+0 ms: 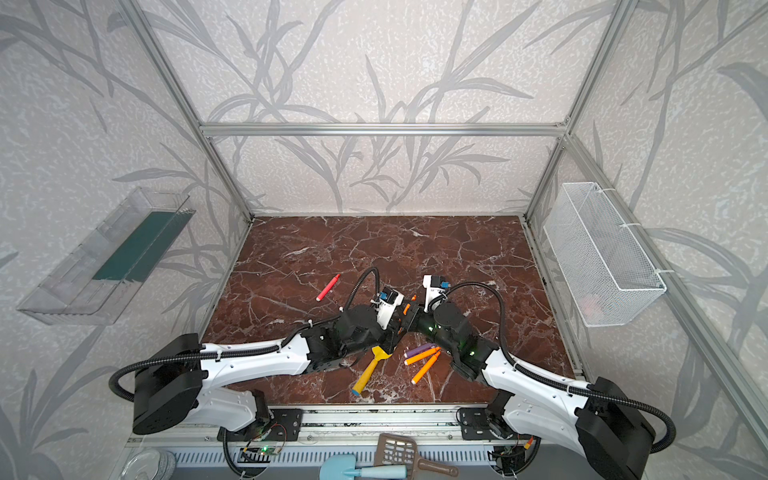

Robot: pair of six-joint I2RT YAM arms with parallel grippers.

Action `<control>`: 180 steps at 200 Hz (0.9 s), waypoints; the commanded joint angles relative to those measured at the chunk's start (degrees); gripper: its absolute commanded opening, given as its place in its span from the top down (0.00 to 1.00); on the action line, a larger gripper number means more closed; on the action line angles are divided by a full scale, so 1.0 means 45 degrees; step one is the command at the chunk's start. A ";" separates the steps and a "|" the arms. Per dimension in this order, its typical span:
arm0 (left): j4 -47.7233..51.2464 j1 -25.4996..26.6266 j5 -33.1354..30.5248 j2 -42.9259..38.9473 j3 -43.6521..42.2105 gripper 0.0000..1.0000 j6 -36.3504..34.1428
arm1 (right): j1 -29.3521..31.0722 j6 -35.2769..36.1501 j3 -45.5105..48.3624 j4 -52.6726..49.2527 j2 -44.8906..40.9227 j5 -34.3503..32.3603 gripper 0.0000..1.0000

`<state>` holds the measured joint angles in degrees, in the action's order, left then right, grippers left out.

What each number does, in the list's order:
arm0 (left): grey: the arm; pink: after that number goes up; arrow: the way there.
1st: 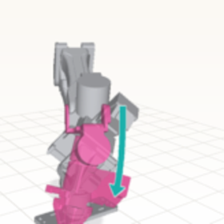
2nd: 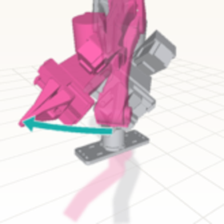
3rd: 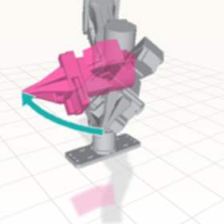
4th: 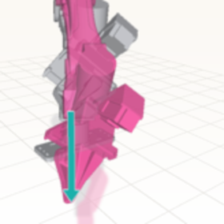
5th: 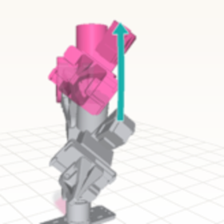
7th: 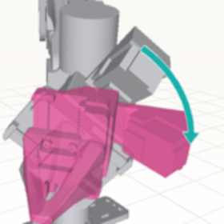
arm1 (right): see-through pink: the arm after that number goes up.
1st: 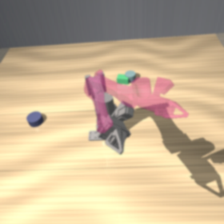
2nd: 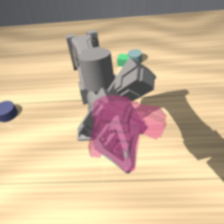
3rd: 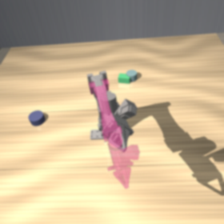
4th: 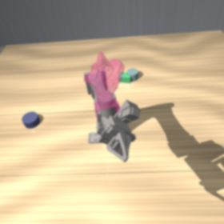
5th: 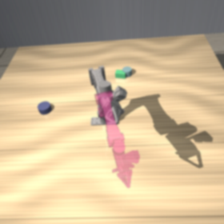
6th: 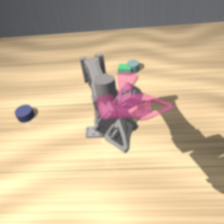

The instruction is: Insert the pens into the pen caps

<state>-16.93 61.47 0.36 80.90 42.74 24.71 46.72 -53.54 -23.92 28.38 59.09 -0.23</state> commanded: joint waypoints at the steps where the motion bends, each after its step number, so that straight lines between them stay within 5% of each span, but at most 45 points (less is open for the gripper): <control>1: -0.0675 -0.0078 -0.0410 0.0072 0.0003 0.94 -0.0057 | 0.0258 0.0052 0.0131 0.0084 -0.0270 -0.0060 1.00; 17: -0.0665 -0.0099 -0.0499 0.0068 -0.0005 1.00 -0.0030 | 0.0260 0.0268 -0.0022 -0.0251 -0.0279 -0.0095 0.97; 45: -0.0269 -0.0234 -0.1688 -0.0295 -0.0281 1.00 0.0330 | 0.0262 0.1061 -0.0343 -0.1379 -0.0704 -0.0662 0.57; 65: 0.0099 -0.0777 -0.2104 -0.1075 -0.0851 1.00 0.0701 | 0.0260 0.1782 -0.0665 -0.2962 -0.1476 -0.1796 0.40; 97: 0.1816 -0.2164 -0.1933 -0.2789 -0.1248 1.00 0.0534 | 0.0258 0.2526 -0.1224 -0.5392 -0.2619 -0.3819 0.32; 123: 0.3751 -0.3535 -0.1577 -0.3959 -0.1061 1.00 -0.0023 | 0.0263 0.2964 -0.1973 -0.5843 -0.1681 -0.5531 0.31; 152: 0.5198 -0.4007 -0.1896 -0.4784 -0.0298 1.00 -0.0637 | 0.0316 0.3057 -0.3975 -0.8086 -0.0399 -0.5677 0.31; 180: 0.5673 -0.4233 -0.2421 -0.5194 -0.0084 1.00 -0.0590 | 0.0365 0.3438 -0.4116 -0.7660 0.0411 -0.6210 0.31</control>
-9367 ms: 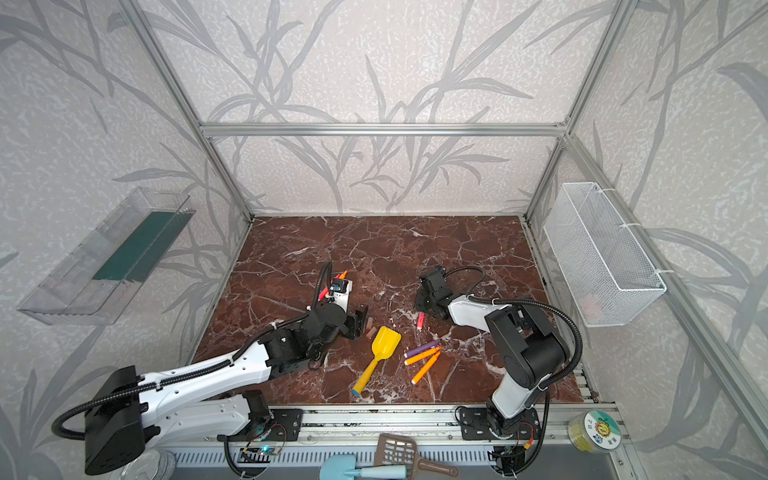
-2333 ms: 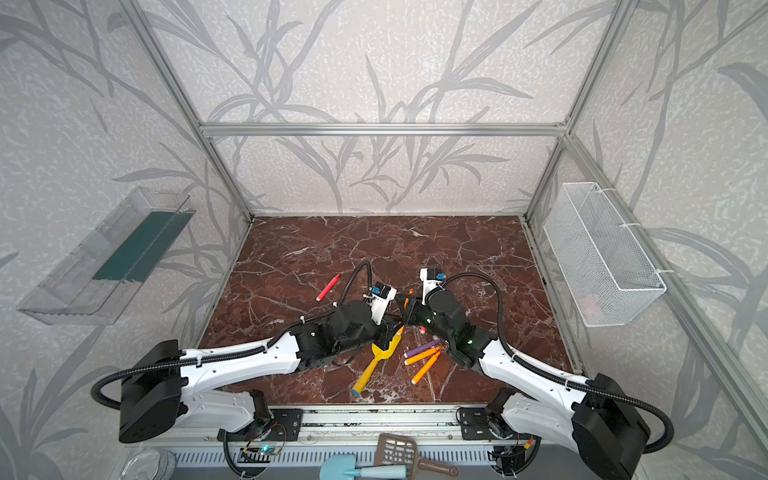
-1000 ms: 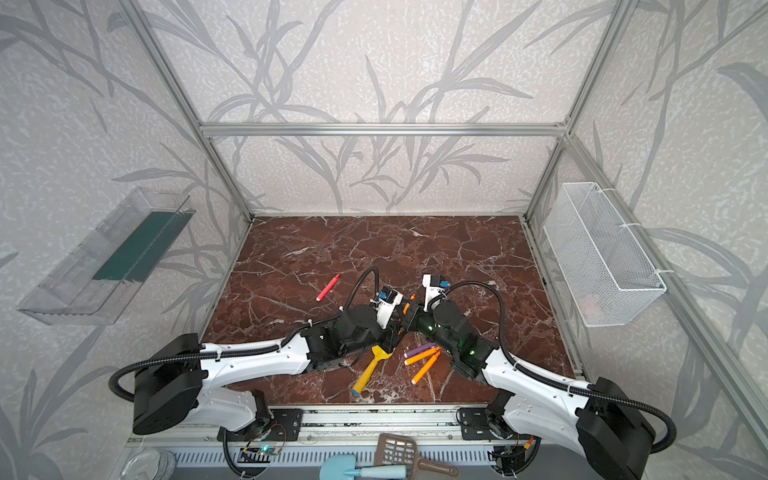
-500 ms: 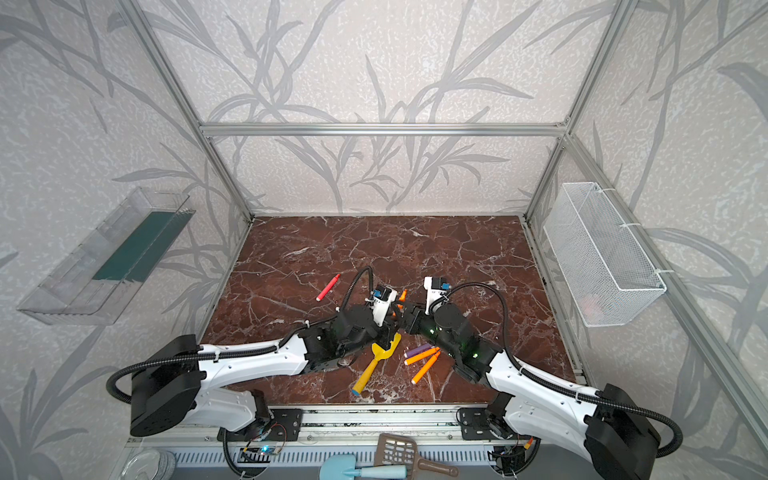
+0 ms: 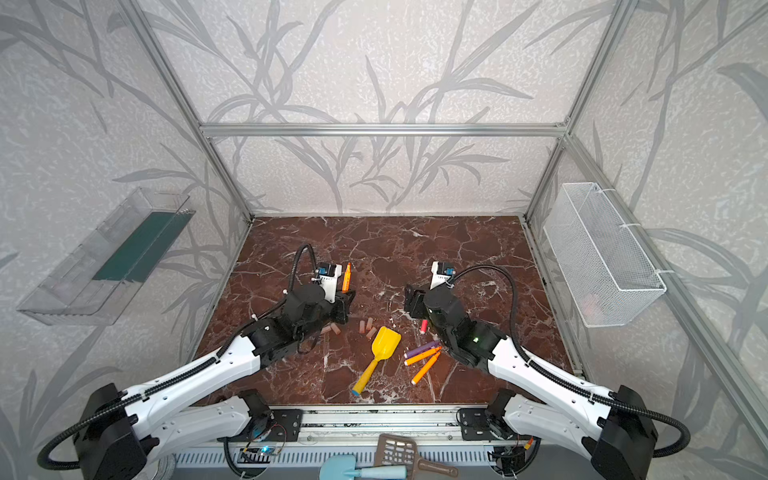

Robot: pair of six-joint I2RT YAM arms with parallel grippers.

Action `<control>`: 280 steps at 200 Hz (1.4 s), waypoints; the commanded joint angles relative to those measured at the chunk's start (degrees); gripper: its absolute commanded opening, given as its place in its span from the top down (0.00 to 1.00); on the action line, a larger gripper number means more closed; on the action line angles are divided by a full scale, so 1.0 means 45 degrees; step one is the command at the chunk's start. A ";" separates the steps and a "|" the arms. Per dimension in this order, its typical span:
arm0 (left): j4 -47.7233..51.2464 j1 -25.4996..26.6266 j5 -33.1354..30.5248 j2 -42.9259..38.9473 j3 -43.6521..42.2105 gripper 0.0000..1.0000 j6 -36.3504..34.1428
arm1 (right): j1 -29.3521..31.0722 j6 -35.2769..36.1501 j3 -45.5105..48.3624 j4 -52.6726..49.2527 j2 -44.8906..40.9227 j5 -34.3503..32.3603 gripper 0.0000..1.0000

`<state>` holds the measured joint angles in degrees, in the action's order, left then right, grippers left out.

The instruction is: Insert the pens into the pen caps

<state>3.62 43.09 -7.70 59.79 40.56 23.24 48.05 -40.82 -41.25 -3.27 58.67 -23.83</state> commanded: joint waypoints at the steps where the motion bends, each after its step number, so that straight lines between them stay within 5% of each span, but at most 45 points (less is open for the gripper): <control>1: 0.1109 -0.0155 -0.0650 -0.0517 0.0373 1.00 -0.0244 | 0.0056 0.0612 -0.0275 -0.0624 0.0529 -0.0969 0.31; 51: 0.0563 -0.0199 -0.1044 -0.2052 -0.1160 1.00 0.0645 | 0.0044 0.1757 0.0201 -0.0040 0.0594 -0.0280 0.33; 97: 0.0250 -0.0234 -0.1257 -0.2139 -0.1394 1.00 0.0697 | 0.0324 0.1227 0.0308 -0.0504 0.0751 0.0937 0.39; 163: 0.2941 -0.0591 -0.1153 -0.2807 0.0555 1.00 0.0877 | 0.0865 0.0488 -0.0350 -0.1628 0.1347 0.1619 0.41; 214: 0.3041 -0.0589 -0.0937 -0.3799 -0.0533 1.00 0.1522 | 0.1889 0.0882 0.0505 -0.0422 0.1669 0.3052 0.44; 280: 0.3396 -0.0607 -0.2083 -0.4418 -0.1434 1.00 0.1631 | 0.3690 0.1422 -0.2287 -0.0441 0.5848 0.2857 0.56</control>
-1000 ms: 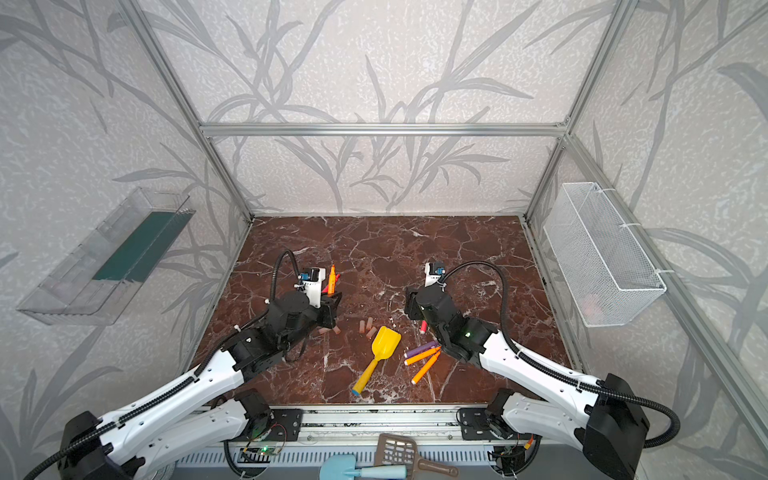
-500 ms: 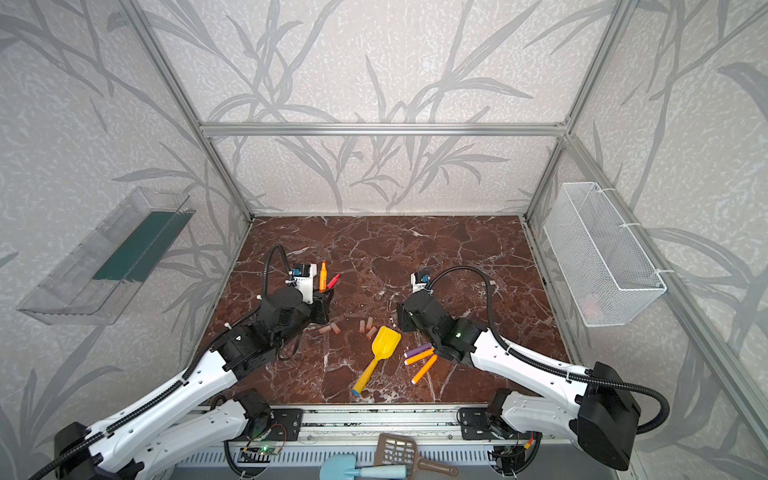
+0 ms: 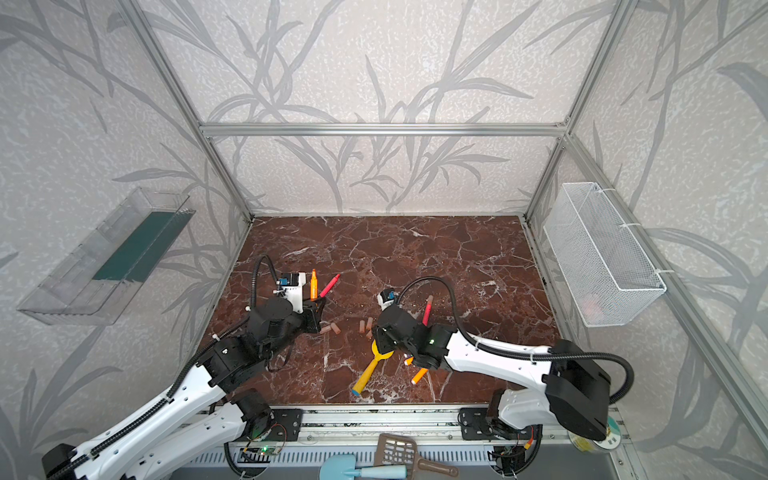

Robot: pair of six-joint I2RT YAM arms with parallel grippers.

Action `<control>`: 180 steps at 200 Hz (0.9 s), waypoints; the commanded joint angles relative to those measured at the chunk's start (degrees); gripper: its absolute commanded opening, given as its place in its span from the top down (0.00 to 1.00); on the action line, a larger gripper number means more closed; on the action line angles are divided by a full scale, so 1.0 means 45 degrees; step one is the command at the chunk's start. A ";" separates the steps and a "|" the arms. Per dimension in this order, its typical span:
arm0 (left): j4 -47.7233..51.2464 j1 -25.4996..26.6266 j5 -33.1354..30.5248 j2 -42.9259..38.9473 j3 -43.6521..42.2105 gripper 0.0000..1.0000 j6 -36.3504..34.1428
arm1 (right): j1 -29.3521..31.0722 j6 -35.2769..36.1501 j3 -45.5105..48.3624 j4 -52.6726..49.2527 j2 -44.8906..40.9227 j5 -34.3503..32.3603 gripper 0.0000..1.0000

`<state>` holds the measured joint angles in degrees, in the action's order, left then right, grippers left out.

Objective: Insert the pens into the pen caps
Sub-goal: 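Reach the right gripper over the pale pink caps and grasp one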

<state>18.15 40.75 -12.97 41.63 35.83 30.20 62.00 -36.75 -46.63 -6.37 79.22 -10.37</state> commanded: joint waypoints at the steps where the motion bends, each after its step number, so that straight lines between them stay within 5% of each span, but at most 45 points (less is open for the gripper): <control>1: 0.0137 -0.0099 -0.0929 -0.0402 -0.0405 1.00 0.0077 | 0.0614 0.0534 -0.1136 0.0246 0.1341 -0.0136 0.56; 69: -0.0385 -0.3076 0.1170 0.0091 -0.1115 1.00 0.0109 | 0.1278 0.1607 -0.5304 -0.0995 0.5990 -0.0226 0.56; 180: 0.0313 -0.5105 0.1701 -0.0735 -0.1173 1.00 -0.0090 | 0.1241 0.2539 -0.9010 -0.3620 0.9043 -0.2139 0.60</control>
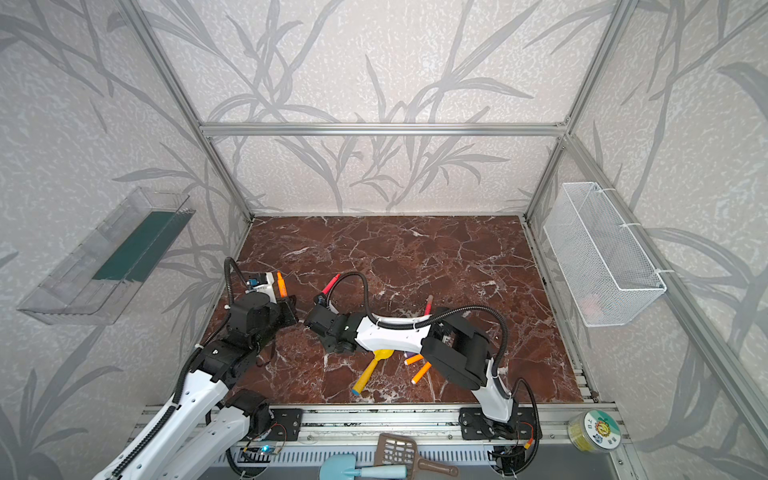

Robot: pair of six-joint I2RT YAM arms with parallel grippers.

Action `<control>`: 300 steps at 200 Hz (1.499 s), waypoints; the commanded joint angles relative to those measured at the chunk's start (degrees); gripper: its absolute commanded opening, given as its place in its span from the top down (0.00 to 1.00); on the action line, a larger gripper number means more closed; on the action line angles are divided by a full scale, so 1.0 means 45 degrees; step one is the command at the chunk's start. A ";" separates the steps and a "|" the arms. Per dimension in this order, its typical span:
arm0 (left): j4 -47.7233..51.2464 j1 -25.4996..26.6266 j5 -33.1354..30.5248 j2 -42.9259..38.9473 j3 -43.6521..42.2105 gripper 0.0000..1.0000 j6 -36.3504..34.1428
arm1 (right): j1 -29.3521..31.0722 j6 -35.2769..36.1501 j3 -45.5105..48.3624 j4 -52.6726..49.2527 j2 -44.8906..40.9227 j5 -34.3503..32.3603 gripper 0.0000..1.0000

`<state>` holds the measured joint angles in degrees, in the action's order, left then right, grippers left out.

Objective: Insert the pens into the pen caps
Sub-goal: 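Reach the right gripper over the pale pink caps and grasp one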

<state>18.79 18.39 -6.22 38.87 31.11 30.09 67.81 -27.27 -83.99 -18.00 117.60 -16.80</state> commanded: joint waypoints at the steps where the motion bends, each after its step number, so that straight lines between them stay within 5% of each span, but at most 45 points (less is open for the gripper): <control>1: 0.0167 -0.0139 0.0205 -0.0123 -0.0131 1.00 -0.0065 | -0.0041 0.0442 -0.0740 -0.1057 0.0540 -0.0716 0.60; 256: 0.0035 -0.0572 0.0599 -0.0357 -0.0469 1.00 0.0246 | -0.1085 0.0257 -0.2821 -0.1740 0.3159 0.0684 0.65; 300: 0.0151 -0.0611 0.0774 -0.0610 -0.0473 1.00 0.0203 | -0.1143 0.0118 -0.2798 -0.1762 0.3165 0.0783 0.77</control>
<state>18.87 16.03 -3.25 37.43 29.47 30.65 63.31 -25.96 -96.31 -23.33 129.56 -13.87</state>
